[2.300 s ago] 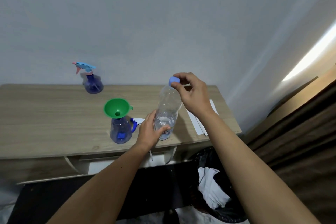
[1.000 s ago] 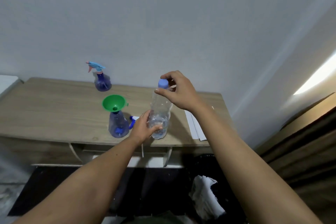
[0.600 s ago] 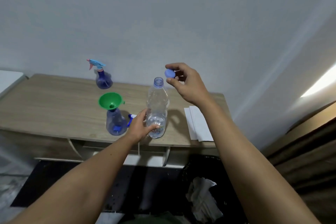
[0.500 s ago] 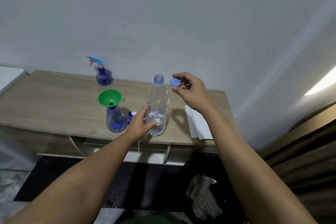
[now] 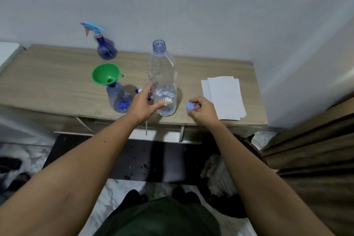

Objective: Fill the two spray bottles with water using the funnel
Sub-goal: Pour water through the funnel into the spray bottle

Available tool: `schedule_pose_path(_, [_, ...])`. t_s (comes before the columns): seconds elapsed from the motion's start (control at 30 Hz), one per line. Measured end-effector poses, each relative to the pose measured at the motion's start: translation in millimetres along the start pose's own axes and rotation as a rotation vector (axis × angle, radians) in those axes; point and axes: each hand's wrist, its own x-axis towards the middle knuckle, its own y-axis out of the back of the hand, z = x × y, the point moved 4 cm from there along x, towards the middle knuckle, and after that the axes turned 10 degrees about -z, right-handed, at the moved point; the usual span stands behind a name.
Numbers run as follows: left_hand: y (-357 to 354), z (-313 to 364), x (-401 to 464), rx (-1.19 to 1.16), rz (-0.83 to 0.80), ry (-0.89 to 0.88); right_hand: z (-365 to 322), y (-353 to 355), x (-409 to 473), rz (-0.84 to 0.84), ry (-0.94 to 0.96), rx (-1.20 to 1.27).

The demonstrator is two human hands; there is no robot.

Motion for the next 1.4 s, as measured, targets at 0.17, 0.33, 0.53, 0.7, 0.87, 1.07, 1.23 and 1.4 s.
schedule_pose_path(0.17, [0,-2,0,-0.012,-0.003,0.010,17,-20,8,-0.081,0.002,-0.170])
schedule_pose_path(0.33, [0,-3,2,0.001,0.003,0.009,23,-26,10,-0.040,-0.067,-0.100])
schedule_pose_path(0.53, [-1,-3,3,0.008,-0.013,0.000,16,-23,1,-0.037,-0.095,-0.036])
schedule_pose_path(0.7, [-4,0,2,-0.037,0.004,0.005,-21,-9,-16,0.085,0.078,0.136])
schedule_pose_path(0.87, [-6,-2,3,-0.090,0.000,-0.014,-83,-4,-27,0.146,0.257,0.296])
schedule_pose_path(1.07, [6,-5,-12,-0.061,-0.007,-0.078,-116,-30,-29,0.183,0.245,0.309])
schedule_pose_path(1.23, [36,-33,-47,-0.058,0.016,-0.070,-123,-47,-27,0.233,0.138,0.289])
schedule_pose_path(1.4, [89,-73,-73,-0.095,0.114,0.015,-133,-52,-30,0.302,0.109,0.257])
